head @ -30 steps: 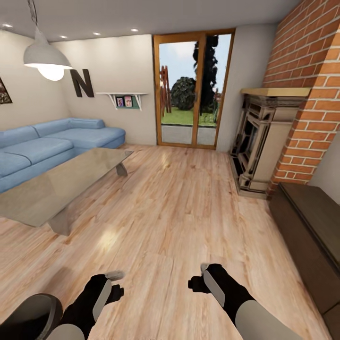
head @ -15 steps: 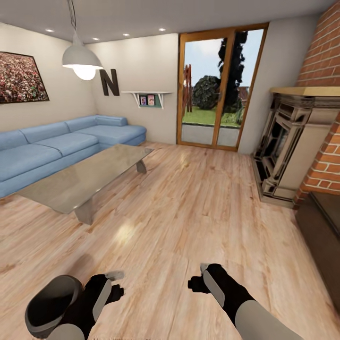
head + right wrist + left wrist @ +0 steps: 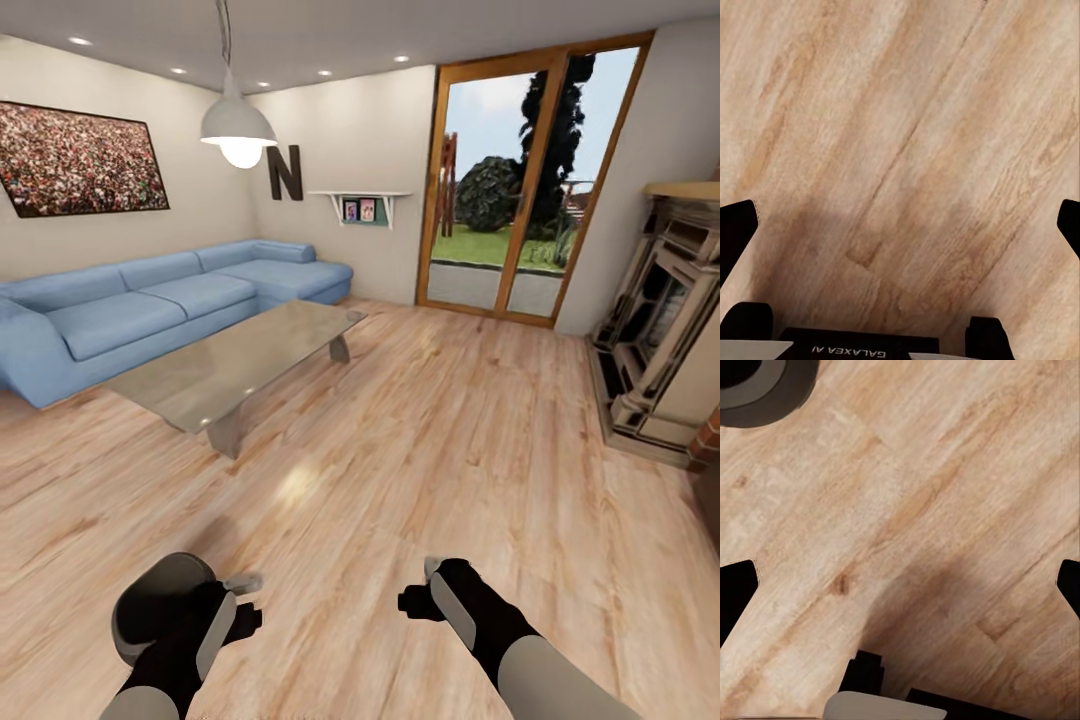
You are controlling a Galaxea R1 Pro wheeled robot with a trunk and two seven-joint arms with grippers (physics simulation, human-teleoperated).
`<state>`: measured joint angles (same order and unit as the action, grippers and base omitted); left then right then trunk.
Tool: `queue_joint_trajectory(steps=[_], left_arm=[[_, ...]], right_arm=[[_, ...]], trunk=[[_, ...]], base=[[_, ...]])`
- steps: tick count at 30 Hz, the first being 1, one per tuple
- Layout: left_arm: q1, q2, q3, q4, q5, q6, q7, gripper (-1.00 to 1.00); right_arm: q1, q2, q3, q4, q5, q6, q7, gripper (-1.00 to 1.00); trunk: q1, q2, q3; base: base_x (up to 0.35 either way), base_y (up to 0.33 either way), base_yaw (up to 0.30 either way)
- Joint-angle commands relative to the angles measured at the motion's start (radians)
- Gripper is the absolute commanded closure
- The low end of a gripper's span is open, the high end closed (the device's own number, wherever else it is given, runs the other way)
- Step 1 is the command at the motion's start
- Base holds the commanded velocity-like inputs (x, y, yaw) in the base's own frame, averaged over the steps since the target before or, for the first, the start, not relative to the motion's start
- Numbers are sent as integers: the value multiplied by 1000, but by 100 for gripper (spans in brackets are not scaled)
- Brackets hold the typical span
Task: Place each of the two pumpkins and all three candles from the living room inside a cabinet in the living room (use any cabinet), then make sure every cabinet is closed, and position the cauldron so it is next to a table in the living room.
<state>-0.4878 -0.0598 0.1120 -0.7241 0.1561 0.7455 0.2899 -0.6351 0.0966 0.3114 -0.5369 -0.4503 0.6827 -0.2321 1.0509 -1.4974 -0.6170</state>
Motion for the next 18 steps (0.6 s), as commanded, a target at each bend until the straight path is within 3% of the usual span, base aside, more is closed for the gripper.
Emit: queue_joint_trajectory(steps=[1, 18], left_arm=[[0, 0, 0, 0, 0, 0, 0, -100], [0, 0, 0, 0, -1, 0, 0, -100]], right_arm=[[0, 0, 0, 0, 0, 0, 0, -100], [0, 0, 0, 0, 1, 0, -1, -100]], trunk=[[0, 0, 0], [0, 0, -7]], base=[[0, 0, 286], [0, 0, 286]])
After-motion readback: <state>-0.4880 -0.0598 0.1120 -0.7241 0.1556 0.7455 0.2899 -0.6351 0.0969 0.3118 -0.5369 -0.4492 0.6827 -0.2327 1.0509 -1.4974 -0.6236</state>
